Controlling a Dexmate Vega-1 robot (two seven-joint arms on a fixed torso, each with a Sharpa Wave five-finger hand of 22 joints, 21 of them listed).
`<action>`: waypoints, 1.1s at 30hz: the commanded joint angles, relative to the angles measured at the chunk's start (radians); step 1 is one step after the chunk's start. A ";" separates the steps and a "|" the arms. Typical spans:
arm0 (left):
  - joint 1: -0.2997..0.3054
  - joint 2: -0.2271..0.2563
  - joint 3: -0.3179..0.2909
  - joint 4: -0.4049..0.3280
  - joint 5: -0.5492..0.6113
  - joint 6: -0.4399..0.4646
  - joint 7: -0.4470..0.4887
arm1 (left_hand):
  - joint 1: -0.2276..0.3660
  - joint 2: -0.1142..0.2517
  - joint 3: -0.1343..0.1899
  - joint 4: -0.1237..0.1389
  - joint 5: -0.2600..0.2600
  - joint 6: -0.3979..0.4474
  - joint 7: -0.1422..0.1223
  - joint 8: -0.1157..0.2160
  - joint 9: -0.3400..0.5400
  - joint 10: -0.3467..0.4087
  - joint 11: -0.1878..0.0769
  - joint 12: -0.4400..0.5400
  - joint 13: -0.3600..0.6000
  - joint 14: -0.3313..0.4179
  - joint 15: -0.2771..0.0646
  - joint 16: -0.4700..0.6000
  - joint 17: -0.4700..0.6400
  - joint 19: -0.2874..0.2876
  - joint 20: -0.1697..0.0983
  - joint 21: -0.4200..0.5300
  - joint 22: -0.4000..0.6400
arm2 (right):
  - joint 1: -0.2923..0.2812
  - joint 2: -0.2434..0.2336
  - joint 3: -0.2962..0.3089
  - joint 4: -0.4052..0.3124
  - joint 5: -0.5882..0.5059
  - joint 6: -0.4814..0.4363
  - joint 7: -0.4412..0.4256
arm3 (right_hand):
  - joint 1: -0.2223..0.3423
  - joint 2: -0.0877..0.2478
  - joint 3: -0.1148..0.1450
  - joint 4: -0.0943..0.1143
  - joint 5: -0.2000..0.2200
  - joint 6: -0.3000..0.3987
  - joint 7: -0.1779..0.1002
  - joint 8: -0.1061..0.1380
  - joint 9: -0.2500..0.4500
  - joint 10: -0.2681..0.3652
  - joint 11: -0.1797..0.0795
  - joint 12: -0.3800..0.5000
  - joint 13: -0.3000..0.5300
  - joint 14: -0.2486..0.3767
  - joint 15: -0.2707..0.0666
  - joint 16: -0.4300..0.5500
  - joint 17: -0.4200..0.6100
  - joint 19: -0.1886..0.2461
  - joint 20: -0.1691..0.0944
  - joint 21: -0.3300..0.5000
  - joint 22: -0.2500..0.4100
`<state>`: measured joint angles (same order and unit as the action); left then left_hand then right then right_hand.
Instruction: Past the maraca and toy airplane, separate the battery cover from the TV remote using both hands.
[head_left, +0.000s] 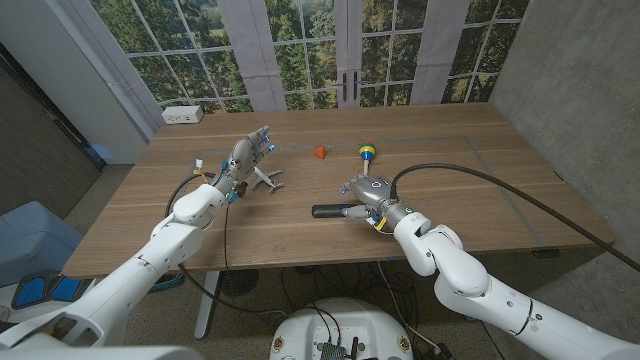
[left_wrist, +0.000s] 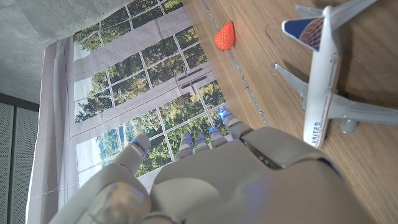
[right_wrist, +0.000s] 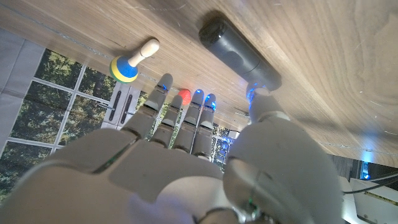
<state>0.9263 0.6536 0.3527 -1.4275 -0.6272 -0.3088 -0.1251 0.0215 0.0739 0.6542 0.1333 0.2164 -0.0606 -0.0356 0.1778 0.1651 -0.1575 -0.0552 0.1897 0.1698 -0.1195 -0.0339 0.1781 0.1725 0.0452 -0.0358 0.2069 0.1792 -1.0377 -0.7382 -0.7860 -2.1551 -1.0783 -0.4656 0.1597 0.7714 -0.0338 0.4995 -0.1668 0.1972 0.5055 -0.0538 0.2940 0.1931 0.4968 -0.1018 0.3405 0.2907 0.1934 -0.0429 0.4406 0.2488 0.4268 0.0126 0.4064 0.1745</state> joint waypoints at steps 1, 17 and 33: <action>0.008 0.006 -0.005 -0.005 -0.005 0.003 0.000 | 0.003 0.077 0.004 -0.002 0.005 0.001 0.000 0.000 0.005 0.002 -0.001 0.000 0.005 0.004 -0.043 0.002 0.003 0.010 -0.036 0.004 0.002 | 0.020 0.031 -0.017 0.039 -0.027 0.001 0.050 | 0.006 0.008 -0.001 0.002 0.004 0.009 0.004 0.003 0.002 0.007 0.002 0.004 0.005 0.010 -0.080 0.012 0.004 0.007 0.000 -0.002 0.005; 0.002 0.006 -0.004 0.001 -0.004 0.003 -0.005 | 0.004 0.077 0.005 -0.002 0.006 0.000 0.001 0.000 0.005 0.002 -0.002 0.000 0.005 0.004 -0.042 0.002 0.003 0.009 -0.036 0.003 0.002 | 0.051 0.056 -0.037 0.082 -0.060 -0.037 0.130 | 0.021 0.023 -0.004 0.002 0.000 0.012 0.003 0.001 0.002 0.016 0.003 0.005 0.012 0.012 -0.079 0.018 0.009 0.010 -0.003 -0.005 0.006; -0.006 0.006 -0.005 0.012 -0.009 0.004 -0.013 | 0.004 0.076 0.005 -0.002 0.006 -0.001 0.001 0.000 0.005 0.001 0.000 0.000 0.006 0.004 -0.043 0.002 0.003 0.009 -0.036 0.003 0.002 | 0.112 0.078 -0.079 0.105 -0.110 -0.054 0.265 | 0.030 0.027 -0.019 0.004 -0.004 0.037 0.009 0.007 0.001 0.038 0.005 0.012 0.020 0.027 -0.075 0.029 0.014 0.021 0.002 -0.006 0.006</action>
<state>0.9272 0.6595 0.3484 -1.4247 -0.6322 -0.3061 -0.1305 0.0215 0.0739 0.6542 0.1334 0.2164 -0.0606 -0.0357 0.1778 0.1651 -0.1575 -0.0552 0.1897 0.1697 -0.1196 -0.0339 0.1781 0.1725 0.0451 -0.0357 0.2069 0.1791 -0.9622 -0.6760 -0.8385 -2.0656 -1.1506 -0.5052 0.3379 0.7951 -0.0101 0.4839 -0.1629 0.1972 0.5309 -0.0465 0.2939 0.1930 0.5237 -0.0964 0.3444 0.3061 0.2114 -0.0356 0.4594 0.2581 0.4342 0.0127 0.4021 0.1795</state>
